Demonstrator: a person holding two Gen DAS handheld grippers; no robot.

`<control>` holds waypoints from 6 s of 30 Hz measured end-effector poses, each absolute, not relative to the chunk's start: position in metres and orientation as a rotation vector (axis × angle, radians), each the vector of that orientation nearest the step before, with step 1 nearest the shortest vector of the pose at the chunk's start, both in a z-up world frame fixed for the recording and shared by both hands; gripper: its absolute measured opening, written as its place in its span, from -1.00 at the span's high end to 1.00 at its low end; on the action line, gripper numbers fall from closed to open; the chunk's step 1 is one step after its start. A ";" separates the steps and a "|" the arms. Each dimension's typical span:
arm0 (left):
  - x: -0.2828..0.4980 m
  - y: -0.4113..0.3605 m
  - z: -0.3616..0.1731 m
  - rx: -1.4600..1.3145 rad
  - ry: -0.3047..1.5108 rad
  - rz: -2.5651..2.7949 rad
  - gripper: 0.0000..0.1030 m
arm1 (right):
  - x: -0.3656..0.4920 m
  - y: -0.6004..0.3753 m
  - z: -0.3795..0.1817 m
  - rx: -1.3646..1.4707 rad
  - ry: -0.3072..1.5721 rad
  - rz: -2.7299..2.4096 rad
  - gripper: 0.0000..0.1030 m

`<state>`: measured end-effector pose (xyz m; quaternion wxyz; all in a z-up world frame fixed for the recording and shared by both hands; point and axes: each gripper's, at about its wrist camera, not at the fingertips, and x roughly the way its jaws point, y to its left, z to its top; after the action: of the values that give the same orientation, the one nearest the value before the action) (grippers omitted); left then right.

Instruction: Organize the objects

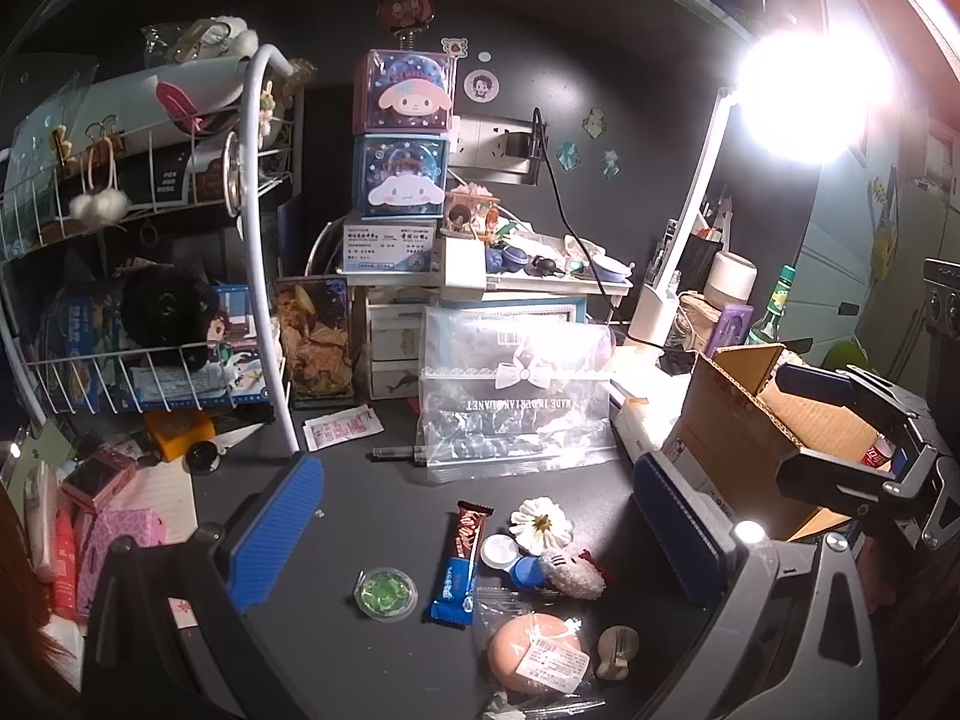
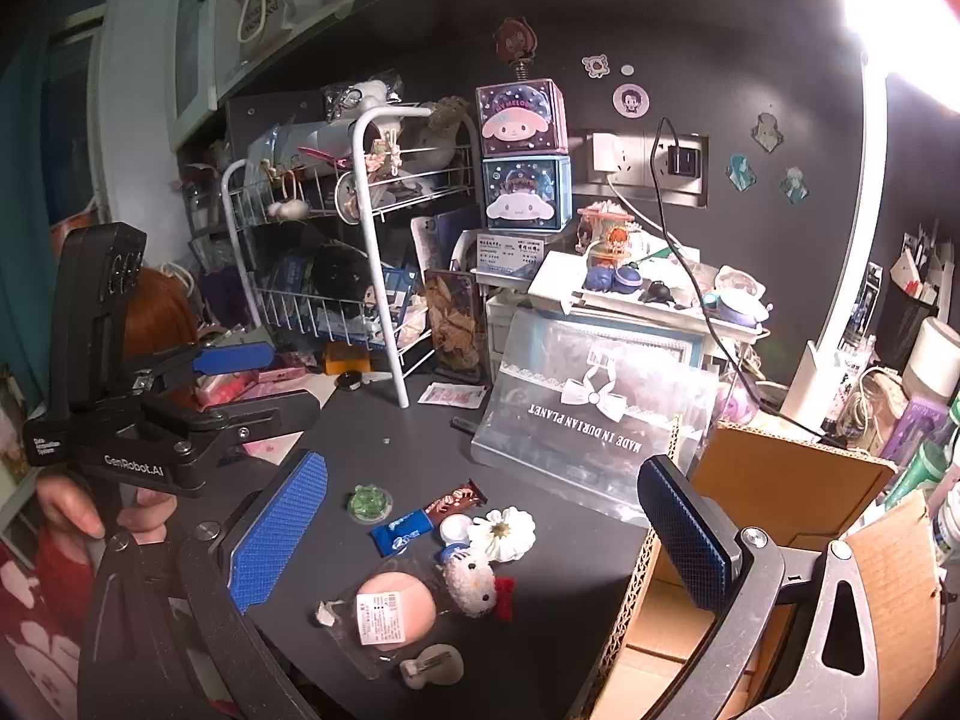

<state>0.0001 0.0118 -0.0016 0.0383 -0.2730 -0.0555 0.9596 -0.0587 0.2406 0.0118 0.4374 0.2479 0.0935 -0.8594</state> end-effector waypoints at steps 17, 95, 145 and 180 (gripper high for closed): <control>0.003 0.008 -0.002 -0.833 -0.197 2.921 -0.99 | -0.047 0.244 0.017 0.560 0.237 -2.152 -1.00; -0.044 0.037 0.033 -0.954 -0.112 2.235 0.47 | -0.005 0.180 0.002 0.467 0.355 -2.055 0.40; -0.037 -0.002 0.013 -0.957 -0.130 2.680 -0.72 | -0.007 0.228 0.002 0.646 0.248 -1.859 -0.38; 0.007 -0.053 -0.094 -1.068 -0.181 2.627 -0.72 | 0.014 0.165 -0.172 0.906 0.300 -2.290 -0.17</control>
<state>0.0067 -0.0527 -0.0945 0.1496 -0.3715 -0.0631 0.9141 0.0136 0.1645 -0.1723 0.3242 0.3456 0.1145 -0.8731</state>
